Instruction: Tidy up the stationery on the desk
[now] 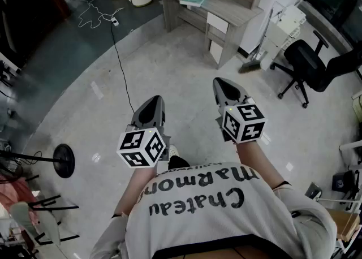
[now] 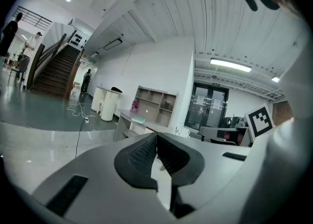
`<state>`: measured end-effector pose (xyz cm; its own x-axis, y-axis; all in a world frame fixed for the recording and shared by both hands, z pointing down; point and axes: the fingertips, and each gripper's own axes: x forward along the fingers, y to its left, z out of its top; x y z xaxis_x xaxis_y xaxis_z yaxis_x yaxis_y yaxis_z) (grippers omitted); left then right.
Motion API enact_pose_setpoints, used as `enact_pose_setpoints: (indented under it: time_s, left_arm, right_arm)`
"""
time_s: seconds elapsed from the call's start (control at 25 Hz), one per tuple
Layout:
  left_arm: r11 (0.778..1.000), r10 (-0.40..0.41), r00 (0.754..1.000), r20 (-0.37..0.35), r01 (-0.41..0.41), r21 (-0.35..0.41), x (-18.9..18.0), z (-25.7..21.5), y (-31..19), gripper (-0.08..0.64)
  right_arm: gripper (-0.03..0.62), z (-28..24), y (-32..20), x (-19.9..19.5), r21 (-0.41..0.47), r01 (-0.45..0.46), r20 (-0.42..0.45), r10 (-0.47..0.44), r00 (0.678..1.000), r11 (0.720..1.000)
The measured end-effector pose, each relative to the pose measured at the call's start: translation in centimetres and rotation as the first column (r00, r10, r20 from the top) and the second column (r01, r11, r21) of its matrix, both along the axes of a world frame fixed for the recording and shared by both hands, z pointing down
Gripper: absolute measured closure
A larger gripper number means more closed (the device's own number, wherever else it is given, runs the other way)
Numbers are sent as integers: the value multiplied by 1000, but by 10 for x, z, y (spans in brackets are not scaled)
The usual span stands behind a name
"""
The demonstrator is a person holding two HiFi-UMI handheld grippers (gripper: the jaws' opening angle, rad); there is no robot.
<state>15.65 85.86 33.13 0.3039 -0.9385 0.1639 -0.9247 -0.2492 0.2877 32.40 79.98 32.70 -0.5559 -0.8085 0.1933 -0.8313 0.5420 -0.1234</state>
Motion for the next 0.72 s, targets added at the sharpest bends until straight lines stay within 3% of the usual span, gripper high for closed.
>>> enact_pose_setpoints:
  time_s: [0.32,0.72]
  left_arm:
    - [1000,-1,1000,-11,1,-27,-15,13,-23,545]
    - [999,-43,999,-31,43,7,-79,-5,-91,545]
  right_arm:
    - [580,13,-26,-13,-24,1,-13,-1,1000,1000]
    - [580,-3,-99,-74,-11,31,2,-31,1000,999]
